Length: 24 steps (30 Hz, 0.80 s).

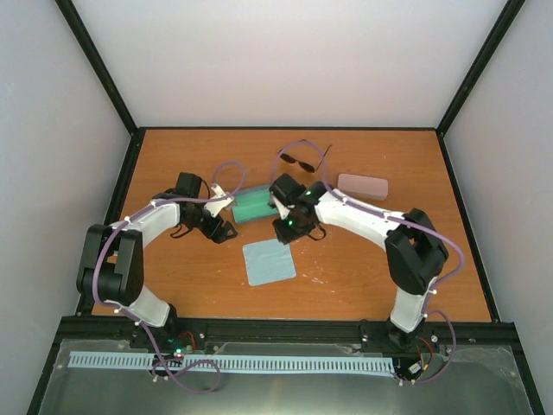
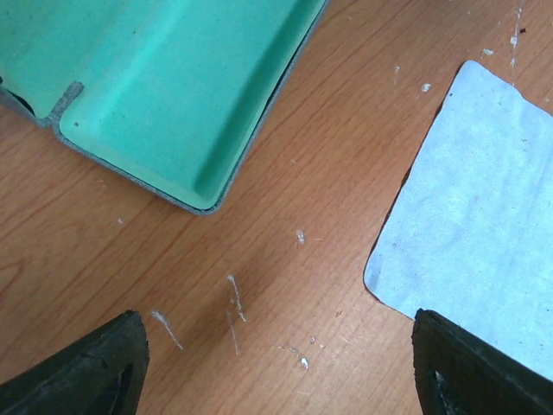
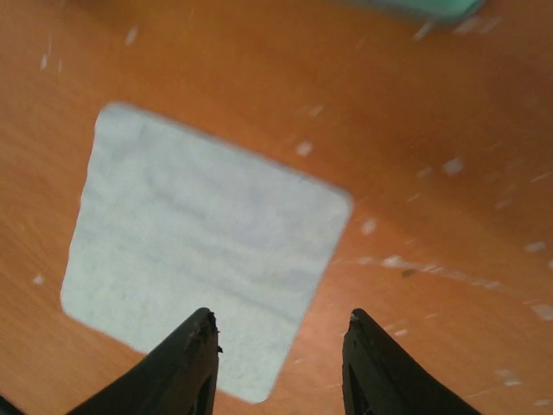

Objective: Organize the sunglasses
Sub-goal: Move the glasses cleaning cloth to the center of the board, then fold the glasses cleaning cloth at the center of the board.

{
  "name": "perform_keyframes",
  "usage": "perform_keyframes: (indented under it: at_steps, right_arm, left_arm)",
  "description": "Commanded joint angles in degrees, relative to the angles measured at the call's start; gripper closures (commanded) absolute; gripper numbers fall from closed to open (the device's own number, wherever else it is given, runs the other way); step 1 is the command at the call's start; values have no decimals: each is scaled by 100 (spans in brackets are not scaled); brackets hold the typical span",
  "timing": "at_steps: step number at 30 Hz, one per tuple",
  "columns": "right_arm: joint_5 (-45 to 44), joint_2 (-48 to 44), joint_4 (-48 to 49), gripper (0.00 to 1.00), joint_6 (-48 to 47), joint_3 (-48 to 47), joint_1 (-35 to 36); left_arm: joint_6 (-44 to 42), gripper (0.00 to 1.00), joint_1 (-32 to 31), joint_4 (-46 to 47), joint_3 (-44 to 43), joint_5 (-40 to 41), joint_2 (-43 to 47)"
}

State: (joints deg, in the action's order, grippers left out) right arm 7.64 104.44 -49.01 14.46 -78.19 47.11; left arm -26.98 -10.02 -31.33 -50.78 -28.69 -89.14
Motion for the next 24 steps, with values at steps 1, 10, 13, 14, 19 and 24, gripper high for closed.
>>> perform_keyframes:
  at_steps: [1, 10, 13, 14, 19, 24]
  right_arm:
    - [-479, -8, 173, 63, -94, -164, -555]
    - [-161, 918, 20, 64, -825, -636, -686]
    - [-89, 1026, 30, 64, -823, -682, -662]
    - [-80, 1058, 44, 64, -812, -681, -649]
    - [-47, 1200, 118, 65, -739, -646, -459]
    - [-45, 1407, 183, 65, -619, -666, -245]
  left_arm:
    - [395, 17, -9, 121, -2, 47, 154]
    - [421, 16, -6, 99, -184, 257, 100]
    - [401, 16, -9, 106, -217, 274, 40]
    - [391, 15, -9, 105, -226, 284, 26]
    - [320, 15, -9, 140, -223, 328, -2]
    - [303, 15, -9, 146, -215, 337, -7]
